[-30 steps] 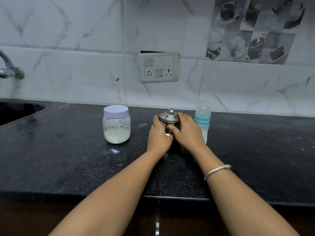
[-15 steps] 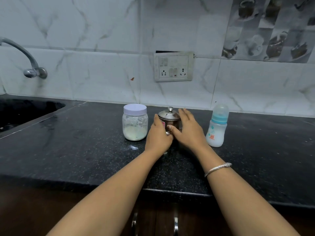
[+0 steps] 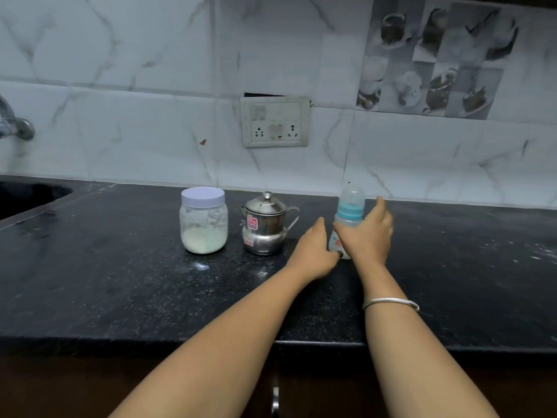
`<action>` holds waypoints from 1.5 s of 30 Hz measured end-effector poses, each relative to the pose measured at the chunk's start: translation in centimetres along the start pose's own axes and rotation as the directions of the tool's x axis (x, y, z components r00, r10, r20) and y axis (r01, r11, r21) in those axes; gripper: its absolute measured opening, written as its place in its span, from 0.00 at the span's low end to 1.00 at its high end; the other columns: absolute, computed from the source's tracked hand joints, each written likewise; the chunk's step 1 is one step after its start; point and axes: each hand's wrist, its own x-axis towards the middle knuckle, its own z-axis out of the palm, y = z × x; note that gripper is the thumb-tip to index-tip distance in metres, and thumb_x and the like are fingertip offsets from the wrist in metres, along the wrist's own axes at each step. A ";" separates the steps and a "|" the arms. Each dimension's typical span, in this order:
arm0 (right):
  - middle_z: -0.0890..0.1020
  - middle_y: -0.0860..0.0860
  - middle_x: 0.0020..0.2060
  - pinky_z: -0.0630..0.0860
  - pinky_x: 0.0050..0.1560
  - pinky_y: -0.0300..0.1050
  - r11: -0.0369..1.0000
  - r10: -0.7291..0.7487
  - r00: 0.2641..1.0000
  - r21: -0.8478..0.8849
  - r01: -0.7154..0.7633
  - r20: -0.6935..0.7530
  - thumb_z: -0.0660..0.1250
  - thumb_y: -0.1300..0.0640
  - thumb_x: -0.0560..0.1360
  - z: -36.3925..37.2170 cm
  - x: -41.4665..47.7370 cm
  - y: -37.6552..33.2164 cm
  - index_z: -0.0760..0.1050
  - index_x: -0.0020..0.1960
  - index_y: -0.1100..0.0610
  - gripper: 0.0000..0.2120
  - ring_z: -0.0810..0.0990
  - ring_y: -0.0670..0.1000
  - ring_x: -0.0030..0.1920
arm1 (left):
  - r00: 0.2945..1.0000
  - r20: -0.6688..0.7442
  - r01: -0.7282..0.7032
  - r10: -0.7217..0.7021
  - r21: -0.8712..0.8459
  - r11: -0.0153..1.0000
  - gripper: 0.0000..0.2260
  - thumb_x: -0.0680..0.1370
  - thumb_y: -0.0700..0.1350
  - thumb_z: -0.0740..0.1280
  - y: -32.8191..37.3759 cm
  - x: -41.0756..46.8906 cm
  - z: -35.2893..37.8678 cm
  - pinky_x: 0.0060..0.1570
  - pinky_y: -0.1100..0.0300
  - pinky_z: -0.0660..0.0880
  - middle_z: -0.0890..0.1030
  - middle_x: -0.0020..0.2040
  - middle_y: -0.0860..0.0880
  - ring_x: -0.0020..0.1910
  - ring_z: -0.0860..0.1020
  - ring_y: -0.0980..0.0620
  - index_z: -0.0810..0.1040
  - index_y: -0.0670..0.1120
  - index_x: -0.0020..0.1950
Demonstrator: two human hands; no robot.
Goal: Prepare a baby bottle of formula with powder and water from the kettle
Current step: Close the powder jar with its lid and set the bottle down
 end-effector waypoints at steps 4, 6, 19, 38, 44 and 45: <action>0.78 0.58 0.57 0.72 0.49 0.48 0.995 0.057 0.987 0.076 -0.069 0.150 0.70 0.54 0.70 0.2 0.5 0.6 0.67 0.65 0.56 0.26 0.77 0.60 0.57 | 0.997 0.073 0.035 -0.031 -0.048 0.998 0.29 0.75 0.40 0.63 0.3 0.1 1.0 0.60 0.55 0.68 0.71 0.67 0.42 0.65 0.71 0.43 0.57 0.43 0.74; 0.79 0.56 0.54 0.70 0.47 0.45 0.995 0.036 0.985 0.089 -0.051 0.167 0.70 0.55 0.71 0.5 0.4 0.5 0.70 0.61 0.55 0.21 0.78 0.59 0.54 | 0.997 0.073 0.040 -0.037 -0.044 0.998 0.30 0.73 0.40 0.63 0.0 0.2 1.2 0.57 0.54 0.72 0.75 0.63 0.42 0.59 0.75 0.43 0.57 0.44 0.73; 0.80 0.57 0.54 0.70 0.47 0.43 0.989 -0.135 0.939 0.098 0.109 0.315 0.69 0.54 0.73 3.7 -0.8 -0.9 0.69 0.62 0.57 0.20 0.78 0.57 0.53 | 1.000 -0.017 0.011 -0.012 -0.053 0.999 0.24 0.72 0.39 0.65 -2.6 -0.5 -1.7 0.55 0.51 0.74 0.78 0.57 0.43 0.56 0.77 0.44 0.64 0.42 0.67; 0.43 0.60 0.76 0.49 0.73 0.61 0.966 -0.202 0.971 -0.135 0.219 0.128 0.67 0.48 0.73 3.6 -3.6 -4.4 0.42 0.77 0.52 0.43 0.43 0.64 0.75 | 0.636 -0.772 0.153 0.012 0.141 0.978 0.28 0.69 0.42 0.70 -6.9 -4.5 -10.6 0.62 0.47 0.65 0.63 0.66 0.40 0.64 0.62 0.41 0.64 0.42 0.66; 0.64 0.62 0.69 0.67 0.65 0.57 0.997 -0.061 0.976 0.054 0.050 0.211 0.67 0.60 0.73 4.0 -2.6 -2.8 0.46 0.76 0.54 0.40 0.68 0.64 0.66 | 0.684 -0.659 0.266 -0.313 -0.174 0.948 0.43 0.69 0.43 0.73 -10.4 -3.9 -12.2 0.69 0.47 0.59 0.53 0.74 0.41 0.72 0.57 0.39 0.48 0.44 0.75; 0.69 0.62 0.66 0.69 0.62 0.56 0.997 -0.057 0.974 0.063 0.044 0.220 0.67 0.62 0.73 4.0 -2.5 -2.7 0.48 0.76 0.55 0.38 0.71 0.63 0.63 | 0.709 -0.622 0.277 -0.331 -0.186 0.943 0.45 0.69 0.44 0.74 -10.8 -3.8 -12.2 0.69 0.46 0.60 0.54 0.74 0.41 0.72 0.58 0.39 0.46 0.44 0.76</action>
